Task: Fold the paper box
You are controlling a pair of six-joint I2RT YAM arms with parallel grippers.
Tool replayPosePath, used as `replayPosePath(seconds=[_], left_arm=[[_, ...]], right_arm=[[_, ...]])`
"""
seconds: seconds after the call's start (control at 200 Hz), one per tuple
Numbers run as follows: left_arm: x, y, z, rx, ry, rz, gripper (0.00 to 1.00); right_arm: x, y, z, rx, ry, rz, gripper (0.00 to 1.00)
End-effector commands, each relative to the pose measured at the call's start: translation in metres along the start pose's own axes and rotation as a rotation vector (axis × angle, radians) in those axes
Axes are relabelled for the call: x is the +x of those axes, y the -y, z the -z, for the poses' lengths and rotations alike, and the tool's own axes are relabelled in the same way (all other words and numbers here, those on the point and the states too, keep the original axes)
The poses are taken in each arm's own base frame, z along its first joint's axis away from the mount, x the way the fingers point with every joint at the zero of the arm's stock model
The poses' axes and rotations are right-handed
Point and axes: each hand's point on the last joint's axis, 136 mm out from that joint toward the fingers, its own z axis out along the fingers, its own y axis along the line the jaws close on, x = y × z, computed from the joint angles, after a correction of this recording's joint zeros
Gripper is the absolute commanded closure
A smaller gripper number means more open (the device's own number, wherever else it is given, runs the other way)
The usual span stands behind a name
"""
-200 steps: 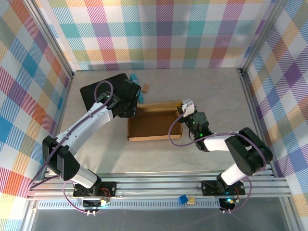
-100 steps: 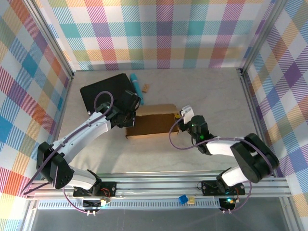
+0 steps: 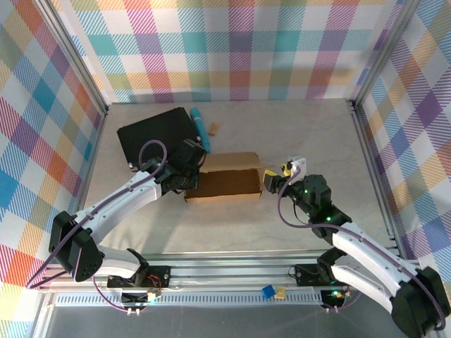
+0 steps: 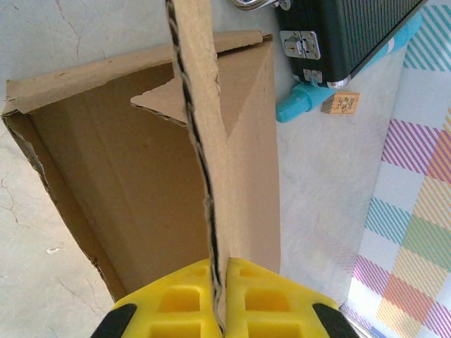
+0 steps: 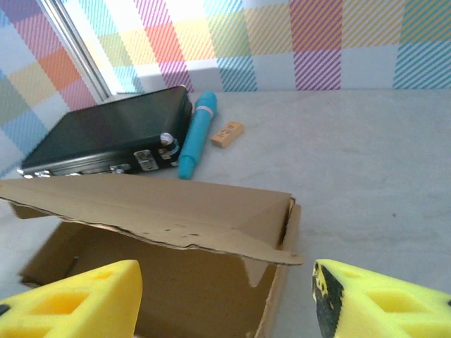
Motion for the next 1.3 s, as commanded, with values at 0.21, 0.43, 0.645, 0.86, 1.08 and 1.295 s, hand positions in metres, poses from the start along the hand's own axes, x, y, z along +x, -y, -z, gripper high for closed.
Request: replayPosePath(seconds=[0.21, 0.43, 0.645, 0.86, 1.08, 1.295], left_arm=[[-0.002, -0.029, -0.003, -0.042, 0.022, -0.064, 0.99], [-0.006, -0.059, -0.010, -0.103, 0.010, -0.092, 0.96], [-0.007, -0.091, -0.025, -0.162, 0.002, -0.137, 0.90], [-0.005, -0.118, -0.040, -0.256, -0.015, -0.171, 0.81], [0.004, -0.149, -0.052, -0.374, -0.094, -0.228, 0.57], [-0.001, -0.125, -0.026, -0.327, -0.128, -0.298, 0.35]], right_arm=[[-0.022, -0.004, 0.009, 0.079, -0.155, -0.291, 0.35], [-0.019, 0.006, -0.005, 0.225, -0.322, -0.407, 0.35], [0.007, 0.010, -0.025, 0.268, -0.500, -0.477, 0.37], [0.042, 0.022, -0.038, 0.233, -0.634, -0.589, 0.33], [0.064, 0.015, -0.063, 0.084, -0.778, -0.670, 0.33], [0.075, 0.028, -0.077, 0.086, -0.804, -0.681, 0.36]])
